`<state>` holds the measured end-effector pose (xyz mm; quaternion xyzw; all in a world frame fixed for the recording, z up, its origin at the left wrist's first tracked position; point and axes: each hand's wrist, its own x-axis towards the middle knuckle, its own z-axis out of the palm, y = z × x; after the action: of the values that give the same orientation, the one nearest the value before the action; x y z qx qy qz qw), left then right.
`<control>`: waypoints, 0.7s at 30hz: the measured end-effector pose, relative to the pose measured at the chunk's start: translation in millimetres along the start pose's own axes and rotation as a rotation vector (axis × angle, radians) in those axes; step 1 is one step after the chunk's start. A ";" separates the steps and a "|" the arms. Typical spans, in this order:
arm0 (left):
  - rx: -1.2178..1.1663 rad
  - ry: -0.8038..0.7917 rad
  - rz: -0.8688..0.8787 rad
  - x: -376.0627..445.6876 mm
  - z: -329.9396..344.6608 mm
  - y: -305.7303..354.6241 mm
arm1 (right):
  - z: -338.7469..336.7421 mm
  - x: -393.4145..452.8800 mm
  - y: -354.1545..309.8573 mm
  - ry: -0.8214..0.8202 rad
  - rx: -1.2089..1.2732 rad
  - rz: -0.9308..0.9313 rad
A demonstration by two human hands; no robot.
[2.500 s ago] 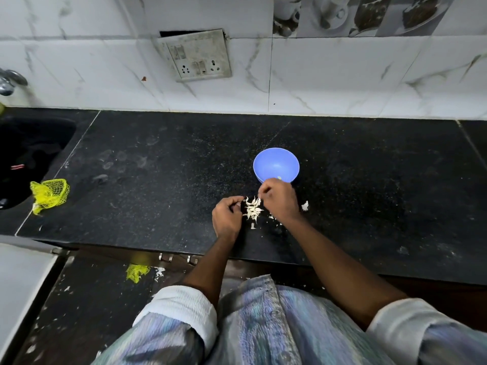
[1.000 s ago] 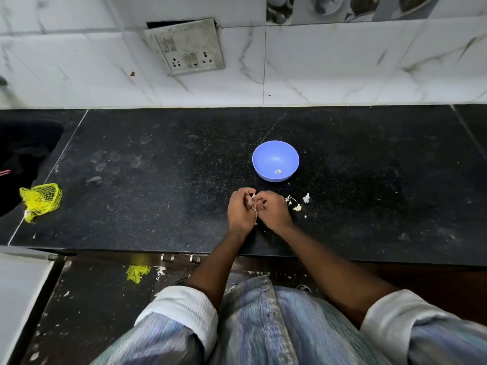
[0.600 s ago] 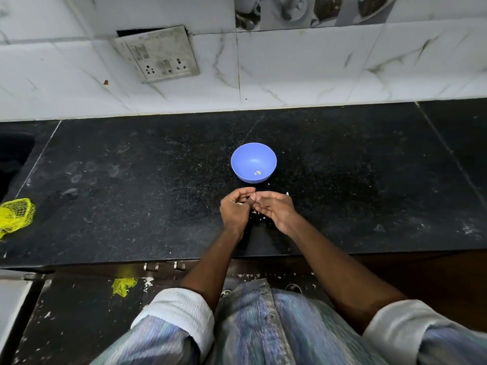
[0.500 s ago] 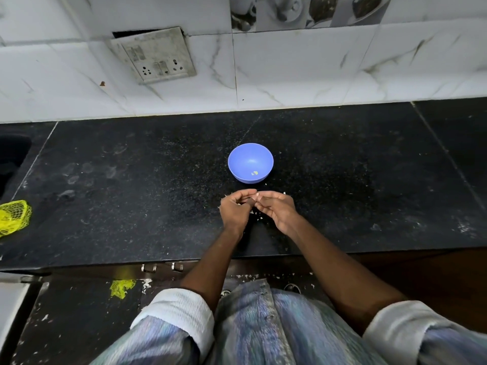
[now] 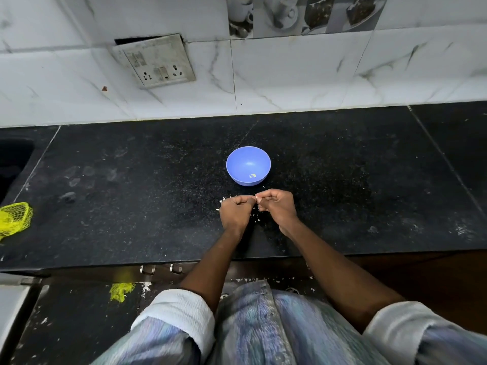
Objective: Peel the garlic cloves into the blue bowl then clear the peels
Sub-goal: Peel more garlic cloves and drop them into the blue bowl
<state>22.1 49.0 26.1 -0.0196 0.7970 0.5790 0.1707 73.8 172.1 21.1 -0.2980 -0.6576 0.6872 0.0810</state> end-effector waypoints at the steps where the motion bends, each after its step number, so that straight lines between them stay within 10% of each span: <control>1: -0.014 -0.011 -0.009 -0.2 -0.5 0.7 | -0.4 -0.1 -0.1 0.002 -0.005 -0.008; 21: 0.128 -0.019 0.170 -0.6 -2.6 -2.8 | -2.4 -0.2 -4.6 -0.021 0.026 0.032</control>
<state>22.6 45.5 24.5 0.0643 0.8294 0.5396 0.1295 74.0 174.6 25.7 -0.3001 -0.6446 0.6999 0.0667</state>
